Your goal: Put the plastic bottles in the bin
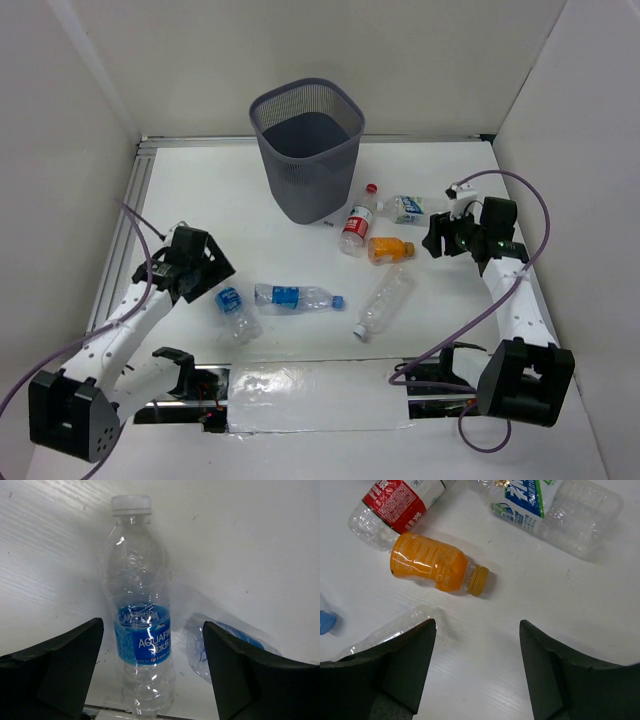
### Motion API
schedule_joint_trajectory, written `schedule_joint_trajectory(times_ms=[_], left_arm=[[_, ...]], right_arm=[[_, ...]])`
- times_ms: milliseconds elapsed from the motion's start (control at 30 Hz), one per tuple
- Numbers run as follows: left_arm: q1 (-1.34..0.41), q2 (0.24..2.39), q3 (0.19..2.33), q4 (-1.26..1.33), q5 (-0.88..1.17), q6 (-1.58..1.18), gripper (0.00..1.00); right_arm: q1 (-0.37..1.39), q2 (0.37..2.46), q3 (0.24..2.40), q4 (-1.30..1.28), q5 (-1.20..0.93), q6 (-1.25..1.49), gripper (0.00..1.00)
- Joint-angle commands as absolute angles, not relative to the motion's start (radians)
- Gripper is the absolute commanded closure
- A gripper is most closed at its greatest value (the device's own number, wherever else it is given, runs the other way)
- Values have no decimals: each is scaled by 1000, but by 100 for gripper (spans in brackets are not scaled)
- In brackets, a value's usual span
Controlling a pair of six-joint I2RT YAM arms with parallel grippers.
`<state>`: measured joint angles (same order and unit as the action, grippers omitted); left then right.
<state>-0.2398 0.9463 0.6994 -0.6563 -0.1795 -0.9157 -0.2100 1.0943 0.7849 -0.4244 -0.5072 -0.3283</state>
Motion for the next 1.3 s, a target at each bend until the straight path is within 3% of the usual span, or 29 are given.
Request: schedule_joint_trajectory(times_ms=[0, 133, 233, 333, 367, 400, 433, 567, 667, 900, 1033, 1167, 1267], left_arm=[[-278, 1032, 728, -672, -247, -928, 6], [-345, 1198, 750, -713, -317, -959, 1], [-371, 1261, 741, -652, -318, -971, 7], [-399, 1305, 729, -611, -327, -971, 32], [-409, 1315, 754, -611, -336, -971, 42], [-423, 1306, 773, -611, -336, -971, 60], [-423, 1296, 799, -629, -351, -971, 67], [-488, 1266, 1067, -747, -419, -858, 91], [-509, 1288, 1248, -793, -430, -767, 100], [-518, 1491, 1933, -649, -202, -497, 100], [-479, 1684, 2242, -563, -31, -526, 100], [-469, 1848, 2306, -419, -139, -543, 100], [-460, 1899, 2231, -275, -300, -531, 76]], right_arm=[[-210, 1101, 782, -414, -565, -351, 24], [-201, 1123, 804, -423, -575, -373, 20], [-190, 1132, 815, -449, -638, -420, 20], [-181, 1132, 834, -509, -768, -570, 20], [-170, 1132, 834, -537, -813, -718, 20], [-170, 1105, 834, -566, -857, -804, 22], [-170, 1089, 821, -618, -930, -892, 22], [-146, 1019, 758, -748, -1012, -1437, 22], [-111, 1008, 723, -773, -1025, -1555, 21], [-51, 1039, 723, -761, -1025, -1555, 21], [-31, 1002, 710, -761, -988, -1566, 21], [-9, 977, 675, -732, -988, -1566, 17], [12, 966, 657, -713, -957, -1584, 14]])
